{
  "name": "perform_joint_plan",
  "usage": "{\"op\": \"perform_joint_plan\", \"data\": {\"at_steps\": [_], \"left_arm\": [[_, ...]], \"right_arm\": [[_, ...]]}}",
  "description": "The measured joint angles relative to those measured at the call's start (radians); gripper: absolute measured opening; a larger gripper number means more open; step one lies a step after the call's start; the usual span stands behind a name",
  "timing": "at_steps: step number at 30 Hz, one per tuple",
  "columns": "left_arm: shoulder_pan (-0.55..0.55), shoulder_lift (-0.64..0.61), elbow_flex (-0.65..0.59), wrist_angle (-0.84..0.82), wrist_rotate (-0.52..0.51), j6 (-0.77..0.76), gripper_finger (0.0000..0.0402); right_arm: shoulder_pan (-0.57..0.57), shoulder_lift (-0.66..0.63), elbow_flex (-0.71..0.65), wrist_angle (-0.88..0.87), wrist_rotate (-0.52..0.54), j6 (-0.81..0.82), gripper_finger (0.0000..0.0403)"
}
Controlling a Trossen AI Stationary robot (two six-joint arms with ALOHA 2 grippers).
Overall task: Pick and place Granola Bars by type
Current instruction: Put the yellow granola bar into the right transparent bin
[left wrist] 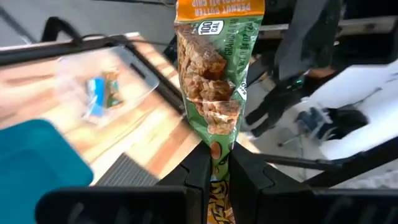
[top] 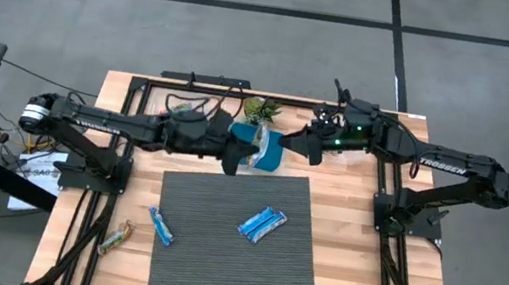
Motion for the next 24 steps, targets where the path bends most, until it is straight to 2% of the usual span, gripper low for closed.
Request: {"op": "perform_joint_plan", "data": {"at_steps": [7,11,14,24], "left_arm": [[0.053,0.0,0.0,0.093,0.12,0.02,0.0032],[0.058,0.0,0.0,0.12,0.127,0.029,0.0032],[0.07,0.0,0.0,0.133,0.169,0.028,0.0032],[0.082,-0.002,0.0,0.136,0.185,0.027,0.0032]], "right_arm": [[-0.008,0.0,0.0,0.101,-0.008,-0.004,0.0127],[-0.022,0.022,0.001,0.124,-0.008,0.001,0.0127],[-0.022,0.059,0.003,0.165,-0.043,0.004,0.0127],[-0.01,0.172,0.08,0.221,-0.071,-0.008,0.0124]]}}
